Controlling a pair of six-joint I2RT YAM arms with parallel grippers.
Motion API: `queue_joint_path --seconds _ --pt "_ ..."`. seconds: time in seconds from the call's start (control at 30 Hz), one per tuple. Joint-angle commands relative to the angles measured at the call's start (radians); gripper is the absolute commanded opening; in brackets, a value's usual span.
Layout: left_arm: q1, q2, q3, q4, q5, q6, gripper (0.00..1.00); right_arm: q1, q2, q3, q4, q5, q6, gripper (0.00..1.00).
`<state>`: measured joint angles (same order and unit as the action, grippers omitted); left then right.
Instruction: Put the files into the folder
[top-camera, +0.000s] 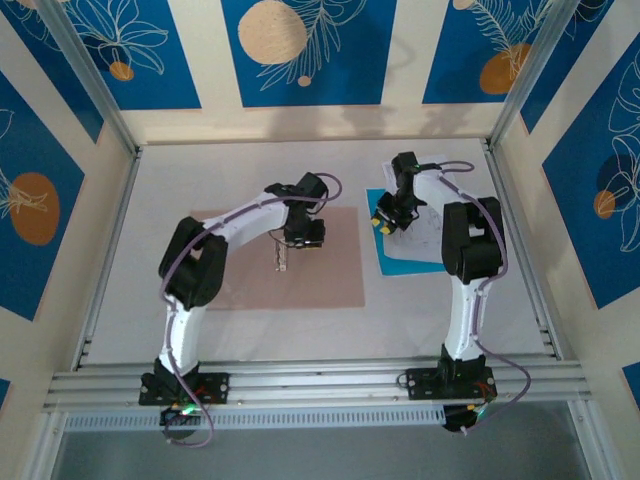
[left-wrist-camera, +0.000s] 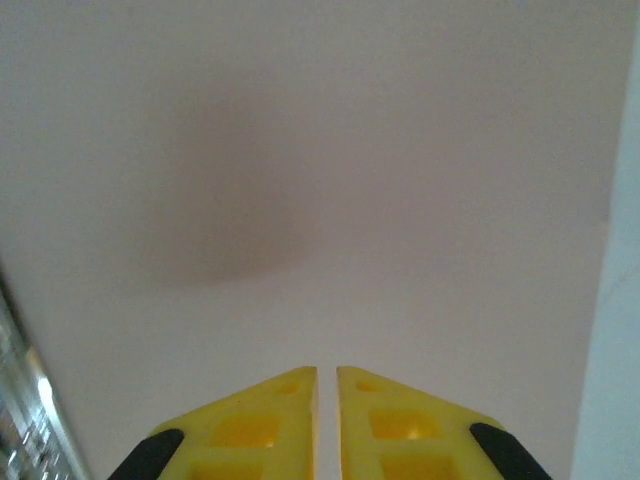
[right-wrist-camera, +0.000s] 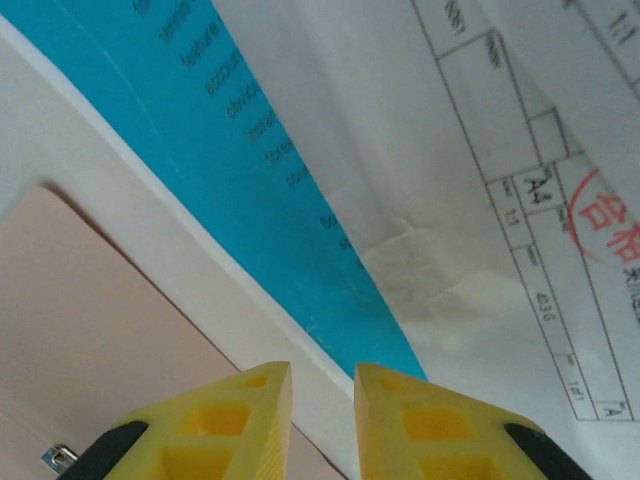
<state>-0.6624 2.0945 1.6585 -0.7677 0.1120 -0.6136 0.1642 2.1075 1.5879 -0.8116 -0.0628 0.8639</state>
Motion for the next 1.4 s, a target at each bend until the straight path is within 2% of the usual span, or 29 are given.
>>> queue_joint_path --seconds 0.0,0.37,0.67,1.07,1.37 --pt "-0.003 0.064 0.057 -0.020 0.026 0.049 0.12 -0.009 0.039 0.037 -0.059 0.011 -0.011 0.25" --pt "-0.013 0.192 0.125 -0.019 0.058 0.072 0.11 -0.004 0.077 -0.001 -0.059 -0.022 -0.011 0.24" --pt "-0.031 0.261 0.193 -0.019 0.075 0.066 0.11 0.008 0.046 -0.064 -0.046 -0.063 -0.009 0.24" --pt "-0.062 0.294 0.246 0.003 0.092 0.027 0.11 0.034 -0.014 -0.124 -0.036 -0.097 -0.010 0.24" --pt "-0.077 0.301 0.247 0.048 0.121 -0.033 0.11 0.097 -0.055 -0.181 -0.012 -0.150 0.046 0.24"
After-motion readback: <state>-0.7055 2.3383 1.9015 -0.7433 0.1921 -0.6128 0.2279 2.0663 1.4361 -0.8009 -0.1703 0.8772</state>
